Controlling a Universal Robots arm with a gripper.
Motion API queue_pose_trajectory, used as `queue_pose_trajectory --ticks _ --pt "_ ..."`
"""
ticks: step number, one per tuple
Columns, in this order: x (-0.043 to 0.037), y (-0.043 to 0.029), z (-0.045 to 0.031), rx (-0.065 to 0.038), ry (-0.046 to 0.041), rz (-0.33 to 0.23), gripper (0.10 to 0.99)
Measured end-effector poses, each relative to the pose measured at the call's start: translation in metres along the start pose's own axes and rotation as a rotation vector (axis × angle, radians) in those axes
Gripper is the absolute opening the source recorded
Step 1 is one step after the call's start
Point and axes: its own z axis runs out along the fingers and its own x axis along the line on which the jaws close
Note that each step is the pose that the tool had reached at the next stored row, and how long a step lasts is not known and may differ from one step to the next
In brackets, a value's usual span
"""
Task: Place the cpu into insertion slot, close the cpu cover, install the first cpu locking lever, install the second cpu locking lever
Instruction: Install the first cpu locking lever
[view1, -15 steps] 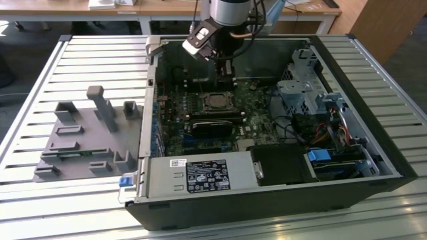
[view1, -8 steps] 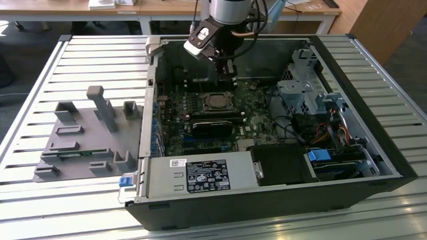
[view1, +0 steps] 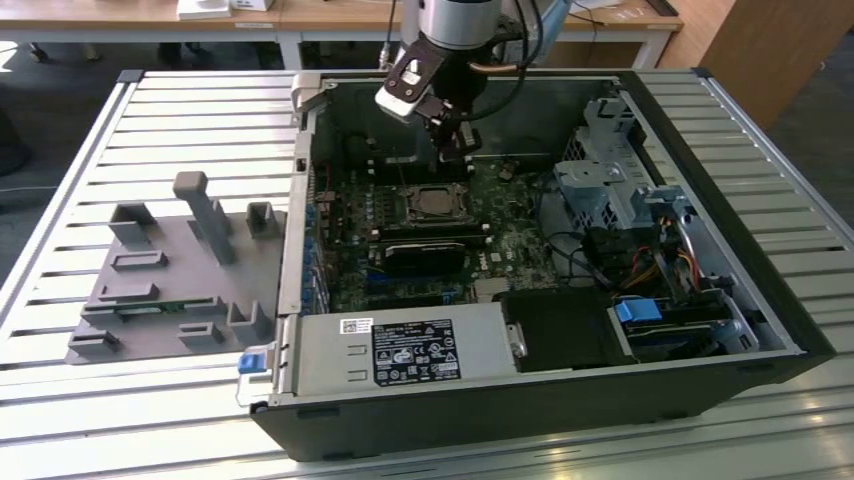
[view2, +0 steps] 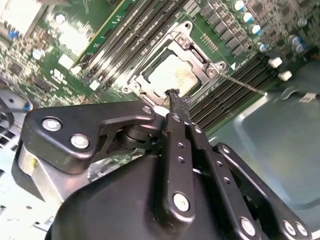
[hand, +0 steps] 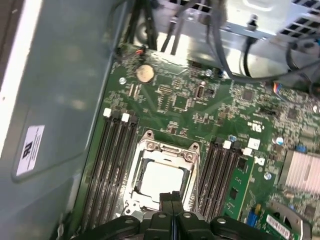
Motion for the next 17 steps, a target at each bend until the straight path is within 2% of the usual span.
queue_pose_trajectory --ticks 17 --pt "0.0 0.0 0.0001 -0.001 -0.0001 -0.258 0.106"
